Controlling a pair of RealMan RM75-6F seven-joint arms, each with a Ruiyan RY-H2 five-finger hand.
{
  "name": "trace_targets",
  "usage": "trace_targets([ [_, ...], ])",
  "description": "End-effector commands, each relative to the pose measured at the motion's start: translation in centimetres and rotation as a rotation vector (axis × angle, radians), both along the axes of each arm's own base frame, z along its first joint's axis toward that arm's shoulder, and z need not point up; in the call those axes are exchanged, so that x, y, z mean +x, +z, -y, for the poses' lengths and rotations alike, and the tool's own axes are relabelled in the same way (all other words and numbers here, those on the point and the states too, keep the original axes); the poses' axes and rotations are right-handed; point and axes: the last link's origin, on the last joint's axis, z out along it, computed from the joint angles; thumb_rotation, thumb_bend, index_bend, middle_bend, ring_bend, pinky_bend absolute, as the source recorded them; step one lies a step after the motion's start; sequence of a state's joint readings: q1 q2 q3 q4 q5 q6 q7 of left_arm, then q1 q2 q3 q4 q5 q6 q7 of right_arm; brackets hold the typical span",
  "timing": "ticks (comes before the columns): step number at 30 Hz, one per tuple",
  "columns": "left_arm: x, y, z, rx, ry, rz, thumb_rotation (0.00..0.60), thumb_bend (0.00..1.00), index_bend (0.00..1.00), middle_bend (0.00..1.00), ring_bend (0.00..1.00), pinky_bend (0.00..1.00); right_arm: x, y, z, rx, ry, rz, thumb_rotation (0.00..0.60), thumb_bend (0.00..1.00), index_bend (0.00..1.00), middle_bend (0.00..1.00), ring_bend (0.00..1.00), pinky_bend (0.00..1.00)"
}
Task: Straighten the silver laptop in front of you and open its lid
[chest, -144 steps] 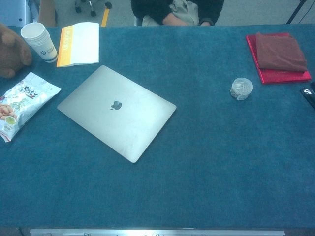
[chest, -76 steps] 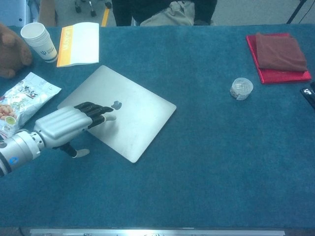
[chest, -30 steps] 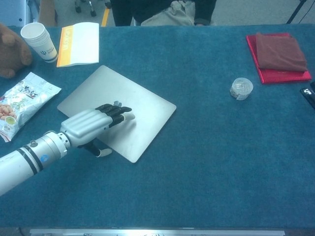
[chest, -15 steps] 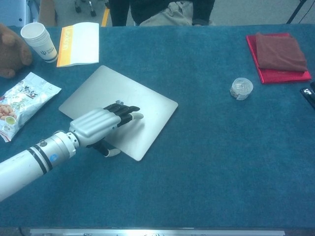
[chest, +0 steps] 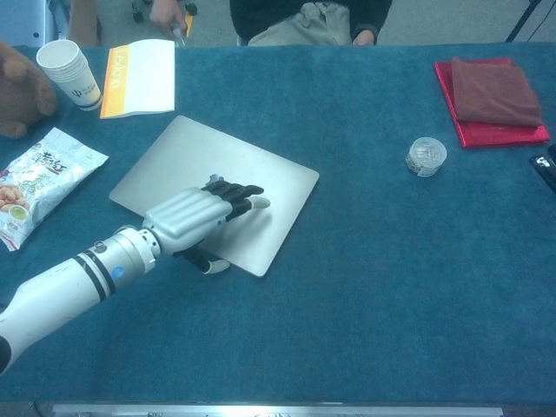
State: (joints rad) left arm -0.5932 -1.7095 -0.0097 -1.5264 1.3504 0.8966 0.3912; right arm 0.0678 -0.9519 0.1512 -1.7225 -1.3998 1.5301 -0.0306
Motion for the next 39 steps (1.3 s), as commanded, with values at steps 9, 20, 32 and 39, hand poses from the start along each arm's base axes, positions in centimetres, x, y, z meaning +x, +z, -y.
trace_targets([
  [9,1.6,-0.8,-0.8,-0.001,-0.007,0.018,0.6,0.25,0.0,0.0,0.0,0.0,0.1,0.2,-0.2,-0.006,0.002,-0.002,0.6,0.28,0.09,0.08,0.05,0.15],
  [20,1.6,0.0,-1.0,0.018,-0.035,-0.018,0.6,0.25,0.0,0.0,0.0,0.0,0.3,0.6,-0.4,-0.014,0.01,0.003,0.6,0.28,0.09,0.08,0.05,0.15],
  [32,0.4,4.9,-2.4,0.109,-0.082,-0.118,0.492,0.26,0.0,0.0,0.0,0.0,1.1,0.0,-0.4,-0.003,0.036,0.019,0.6,0.28,0.09,0.08,0.05,0.15],
  [39,0.4,6.4,-4.8,0.136,-0.077,-0.155,0.124,0.34,0.0,0.03,0.0,0.0,1.8,-0.1,-0.5,-0.003,0.049,0.021,0.6,0.29,0.09,0.08,0.05,0.15],
])
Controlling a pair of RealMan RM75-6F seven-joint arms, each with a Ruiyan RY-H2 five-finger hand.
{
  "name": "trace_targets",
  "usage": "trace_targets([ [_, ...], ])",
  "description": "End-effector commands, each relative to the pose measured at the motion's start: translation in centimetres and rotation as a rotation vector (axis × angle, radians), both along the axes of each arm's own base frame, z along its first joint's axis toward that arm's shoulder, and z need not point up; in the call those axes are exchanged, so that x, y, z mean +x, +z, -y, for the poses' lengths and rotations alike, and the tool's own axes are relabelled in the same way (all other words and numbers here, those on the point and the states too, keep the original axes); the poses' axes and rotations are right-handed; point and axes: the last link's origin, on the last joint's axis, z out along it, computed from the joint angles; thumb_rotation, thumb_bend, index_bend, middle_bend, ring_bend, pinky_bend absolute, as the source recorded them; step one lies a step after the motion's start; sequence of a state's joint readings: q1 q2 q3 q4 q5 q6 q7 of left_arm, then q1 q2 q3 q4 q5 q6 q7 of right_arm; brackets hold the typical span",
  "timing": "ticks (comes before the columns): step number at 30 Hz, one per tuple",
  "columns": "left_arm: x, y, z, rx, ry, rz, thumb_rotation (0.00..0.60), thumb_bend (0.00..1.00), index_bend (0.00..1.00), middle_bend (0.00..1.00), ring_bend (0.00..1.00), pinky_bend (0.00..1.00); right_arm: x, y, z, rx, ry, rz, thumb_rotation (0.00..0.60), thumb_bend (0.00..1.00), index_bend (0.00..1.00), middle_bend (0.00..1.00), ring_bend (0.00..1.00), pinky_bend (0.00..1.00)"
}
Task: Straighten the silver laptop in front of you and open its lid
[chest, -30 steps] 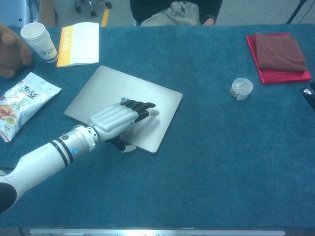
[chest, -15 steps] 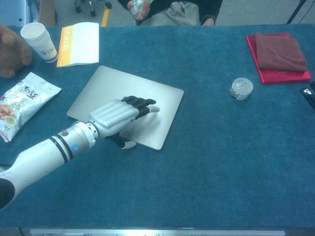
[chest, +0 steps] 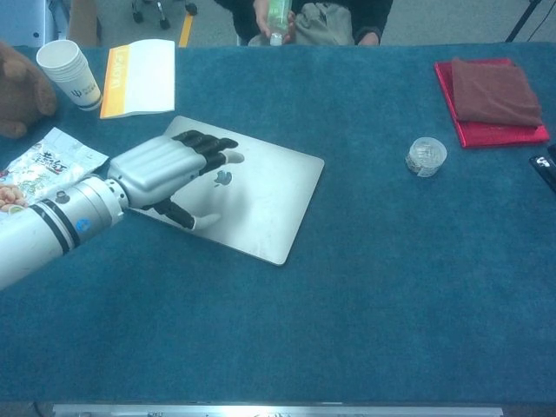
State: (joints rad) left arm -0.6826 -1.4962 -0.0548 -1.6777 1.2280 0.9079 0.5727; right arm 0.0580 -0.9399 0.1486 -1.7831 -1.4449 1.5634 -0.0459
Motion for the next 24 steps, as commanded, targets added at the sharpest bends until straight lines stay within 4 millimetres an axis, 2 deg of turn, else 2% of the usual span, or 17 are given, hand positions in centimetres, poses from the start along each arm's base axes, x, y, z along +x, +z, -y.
trace_targets([
  [1,0.3,0.4,-1.0,0.002,0.009,0.003,0.084,0.36,0.01,0.04,0.0,0.0,0.2,0.0,0.0,-0.004,0.002,-0.002,0.6,0.29,0.09,0.08,0.05,0.15],
  [3,0.5,0.5,-1.4,-0.002,0.008,0.005,0.028,0.38,0.02,0.07,0.0,0.0,0.2,0.1,-0.1,-0.005,0.001,-0.003,0.6,0.29,0.09,0.08,0.05,0.15],
  [5,0.6,0.4,-1.9,-0.009,0.002,-0.005,0.0,0.39,0.04,0.08,0.0,0.0,0.3,0.0,-0.1,-0.004,-0.001,-0.004,0.6,0.29,0.09,0.08,0.05,0.15],
  [17,2.1,-0.8,-6.1,0.017,0.061,-0.013,0.0,0.4,0.06,0.1,0.0,0.0,0.4,0.1,-0.1,-0.001,-0.005,-0.009,0.6,0.29,0.09,0.08,0.05,0.15],
  [24,1.7,-1.3,-8.2,0.048,0.095,-0.049,0.0,0.4,0.07,0.12,0.0,0.0,0.1,0.2,-0.2,-0.004,-0.016,-0.008,0.6,0.29,0.09,0.08,0.05,0.15],
])
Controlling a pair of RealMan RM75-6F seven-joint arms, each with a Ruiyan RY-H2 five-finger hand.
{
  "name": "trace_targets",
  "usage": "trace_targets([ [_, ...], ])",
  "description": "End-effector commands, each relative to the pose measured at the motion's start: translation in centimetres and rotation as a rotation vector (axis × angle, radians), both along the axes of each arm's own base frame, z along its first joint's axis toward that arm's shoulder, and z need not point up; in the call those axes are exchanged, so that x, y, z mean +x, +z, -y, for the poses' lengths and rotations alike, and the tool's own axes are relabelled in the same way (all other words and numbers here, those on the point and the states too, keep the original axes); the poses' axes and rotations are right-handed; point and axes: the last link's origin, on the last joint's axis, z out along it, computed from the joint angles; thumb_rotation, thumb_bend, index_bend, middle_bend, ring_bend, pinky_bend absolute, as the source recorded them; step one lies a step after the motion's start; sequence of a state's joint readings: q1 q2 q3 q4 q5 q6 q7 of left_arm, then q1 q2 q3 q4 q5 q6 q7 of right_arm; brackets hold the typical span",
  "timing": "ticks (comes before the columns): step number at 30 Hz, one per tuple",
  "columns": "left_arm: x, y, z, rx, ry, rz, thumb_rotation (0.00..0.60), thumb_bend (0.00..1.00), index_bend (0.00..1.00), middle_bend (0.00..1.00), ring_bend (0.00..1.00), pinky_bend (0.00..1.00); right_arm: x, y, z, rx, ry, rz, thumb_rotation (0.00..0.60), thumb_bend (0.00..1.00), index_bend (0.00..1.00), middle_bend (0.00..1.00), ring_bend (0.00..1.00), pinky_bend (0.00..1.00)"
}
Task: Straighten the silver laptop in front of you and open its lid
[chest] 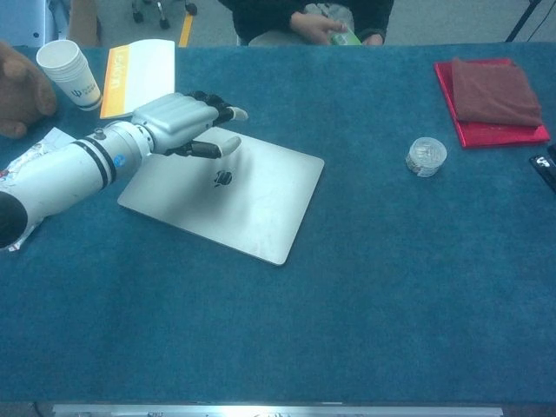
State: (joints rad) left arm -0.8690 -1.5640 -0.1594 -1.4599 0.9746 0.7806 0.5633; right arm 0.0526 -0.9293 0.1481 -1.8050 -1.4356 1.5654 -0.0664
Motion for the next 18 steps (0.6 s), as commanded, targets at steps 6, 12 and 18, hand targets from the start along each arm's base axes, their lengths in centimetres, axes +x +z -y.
trace_targets([
  [6,-0.6,-0.6,-1.9,0.035,0.024,-0.052,0.0,0.4,0.07,0.13,0.0,0.0,-0.2,0.3,-0.2,-0.009,-0.007,0.001,0.6,0.29,0.09,0.08,0.05,0.15],
  [12,-1.3,-0.9,-2.9,0.056,0.043,-0.097,0.0,0.4,0.07,0.14,0.0,0.0,-0.4,0.6,-0.4,-0.014,-0.012,0.0,0.6,0.29,0.09,0.08,0.05,0.15],
  [18,-1.6,-1.3,-3.4,0.07,0.048,-0.131,0.0,0.4,0.07,0.16,0.0,0.0,-0.5,0.8,-0.4,-0.017,-0.013,0.002,0.6,0.29,0.09,0.08,0.05,0.15],
])
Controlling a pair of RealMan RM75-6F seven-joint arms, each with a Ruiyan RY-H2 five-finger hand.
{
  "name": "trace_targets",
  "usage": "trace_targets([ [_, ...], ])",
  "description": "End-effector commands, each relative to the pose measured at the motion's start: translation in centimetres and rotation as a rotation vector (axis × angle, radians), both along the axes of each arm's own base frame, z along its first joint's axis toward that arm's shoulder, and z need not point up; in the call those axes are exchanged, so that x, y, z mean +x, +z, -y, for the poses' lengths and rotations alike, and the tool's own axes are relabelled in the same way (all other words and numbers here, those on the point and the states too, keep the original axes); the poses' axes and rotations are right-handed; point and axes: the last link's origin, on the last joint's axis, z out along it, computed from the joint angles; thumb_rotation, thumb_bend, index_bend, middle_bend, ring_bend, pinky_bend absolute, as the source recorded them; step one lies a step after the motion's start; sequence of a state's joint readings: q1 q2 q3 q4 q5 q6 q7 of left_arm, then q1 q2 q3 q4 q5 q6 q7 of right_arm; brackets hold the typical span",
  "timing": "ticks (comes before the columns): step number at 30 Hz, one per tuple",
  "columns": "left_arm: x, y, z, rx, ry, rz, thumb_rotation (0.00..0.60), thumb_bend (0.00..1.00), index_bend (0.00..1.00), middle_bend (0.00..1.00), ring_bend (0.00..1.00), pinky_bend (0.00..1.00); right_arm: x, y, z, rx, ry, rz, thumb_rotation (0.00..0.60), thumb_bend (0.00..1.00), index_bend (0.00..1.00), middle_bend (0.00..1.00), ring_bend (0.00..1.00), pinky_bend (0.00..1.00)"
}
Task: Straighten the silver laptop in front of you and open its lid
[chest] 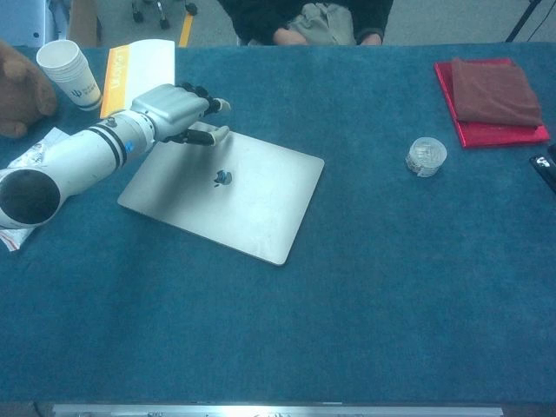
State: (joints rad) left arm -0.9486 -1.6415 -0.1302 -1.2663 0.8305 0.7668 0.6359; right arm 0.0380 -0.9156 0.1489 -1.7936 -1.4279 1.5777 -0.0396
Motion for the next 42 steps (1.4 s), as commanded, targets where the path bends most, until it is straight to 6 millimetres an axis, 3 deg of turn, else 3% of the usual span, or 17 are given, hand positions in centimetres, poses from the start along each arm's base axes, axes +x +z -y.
trace_targets([
  [1,0.0,-0.2,-0.1,0.002,-0.001,-0.011,0.0,0.4,0.07,0.17,0.0,0.0,0.0,0.0,0.0,0.0,0.0,0.001,0.6,0.29,0.09,0.08,0.05,0.15],
  [22,-1.1,-1.2,-1.3,0.012,0.011,-0.094,0.0,0.4,0.07,0.2,0.0,0.0,-0.4,0.2,0.0,-0.009,-0.015,-0.002,0.6,0.29,0.09,0.08,0.05,0.15],
  [42,-1.5,-0.9,-1.2,0.025,0.014,-0.11,0.0,0.4,0.07,0.27,0.0,0.0,-0.5,0.2,-0.1,-0.014,-0.02,-0.003,0.6,0.29,0.09,0.08,0.05,0.15],
])
